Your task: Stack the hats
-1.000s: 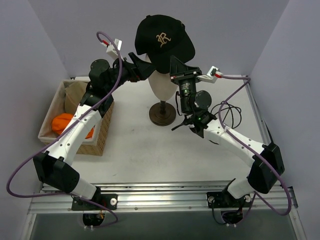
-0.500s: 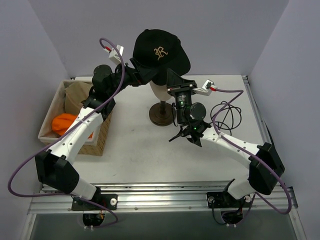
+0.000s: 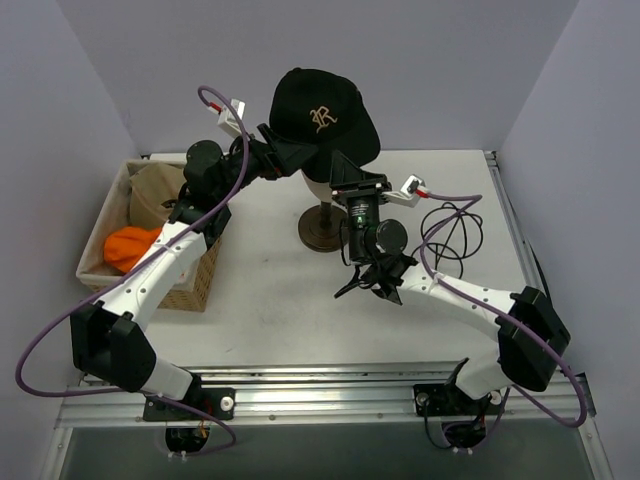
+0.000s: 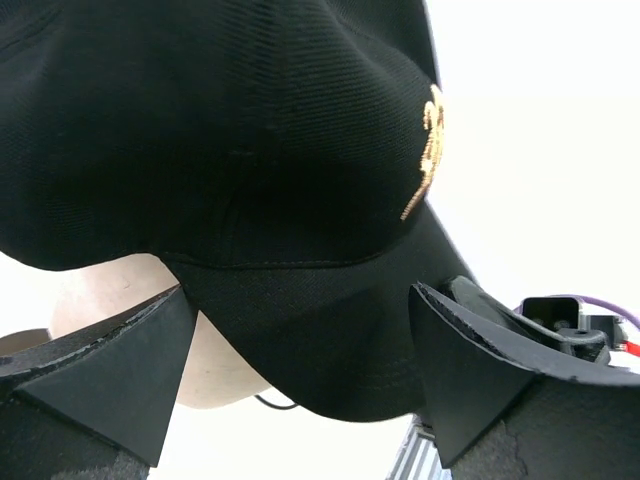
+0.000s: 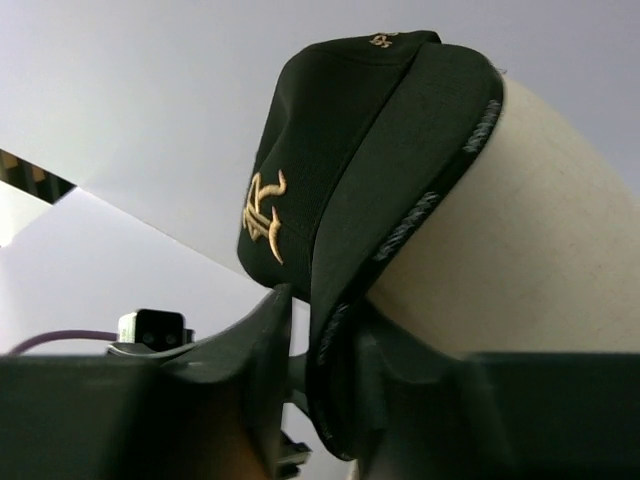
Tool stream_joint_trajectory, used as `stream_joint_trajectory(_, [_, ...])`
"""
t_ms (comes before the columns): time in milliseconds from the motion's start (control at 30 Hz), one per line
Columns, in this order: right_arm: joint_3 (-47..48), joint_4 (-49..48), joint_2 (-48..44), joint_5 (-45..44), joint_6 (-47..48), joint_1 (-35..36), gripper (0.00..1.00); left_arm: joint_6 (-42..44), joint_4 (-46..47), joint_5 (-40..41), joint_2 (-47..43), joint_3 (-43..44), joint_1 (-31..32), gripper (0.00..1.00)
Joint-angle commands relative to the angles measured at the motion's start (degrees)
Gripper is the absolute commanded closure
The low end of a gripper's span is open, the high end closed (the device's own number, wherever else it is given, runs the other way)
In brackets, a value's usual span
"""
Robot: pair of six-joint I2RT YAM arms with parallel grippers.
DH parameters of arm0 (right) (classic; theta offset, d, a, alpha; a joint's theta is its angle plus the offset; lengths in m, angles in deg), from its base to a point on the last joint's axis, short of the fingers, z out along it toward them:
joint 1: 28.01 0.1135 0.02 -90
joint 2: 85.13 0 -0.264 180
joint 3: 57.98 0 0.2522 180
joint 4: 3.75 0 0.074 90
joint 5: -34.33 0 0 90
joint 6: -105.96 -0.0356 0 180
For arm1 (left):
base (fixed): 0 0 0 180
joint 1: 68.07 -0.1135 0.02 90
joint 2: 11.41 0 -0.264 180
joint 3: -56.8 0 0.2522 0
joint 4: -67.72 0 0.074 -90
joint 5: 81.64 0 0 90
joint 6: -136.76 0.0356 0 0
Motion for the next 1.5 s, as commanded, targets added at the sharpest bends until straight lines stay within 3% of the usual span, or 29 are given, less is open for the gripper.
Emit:
stream_joint_trajectory(0, [-1.30,-10.55,-3.33,-3.03,1.03,0.73,0.72,-1.75,7.46,-2.99,-1.66,0.96,0.22,0.06])
stream_joint_trajectory(100, [-2.26,-10.03,-4.38,-2.06,1.11,0.65,0.61,-2.10,7.98,-3.16,-1.04,1.05,0.22,0.06])
stream_joint_trajectory(400, [-3.67,-1.86,-9.39,0.40,5.24,0.56,0.41,-1.40,7.46,-2.64,-0.95,1.49,0.22,0.06])
stream_joint_trajectory(800, [-2.88,11.68,-11.50,1.90,4.54,0.38,0.36,-0.08,5.87,-1.05,-0.60,1.58,-0.04,0.07])
stream_joint_trajectory(967, [-3.76,7.47,-9.84,3.21,4.45,-0.32,0.60,-0.34,7.11,-1.32,-0.77,0.44,-0.04,0.07])
stream_joint_trajectory(1133, [-1.83,7.73,-7.72,5.94,4.45,-0.23,0.60,-0.25,7.11,-2.46,-1.21,0.09,-0.21,0.08])
stream_joint_trajectory(1267, [-2.00,7.29,-6.76,5.94,3.93,-0.23,0.78,-0.34,8.33,-2.46,-2.70,-2.54,-0.30,0.09])
stream_joint_trajectory(1433, [-3.14,3.78,-6.23,5.41,3.40,-0.06,0.91,0.01,7.37,-2.11,-3.50,-5.45,-0.22,0.09])
stream_joint_trajectory(1467, [-3.14,3.51,-6.14,5.32,3.40,-0.06,0.99,-0.08,7.81,-2.37,-3.41,-5.71,-0.22,0.09])
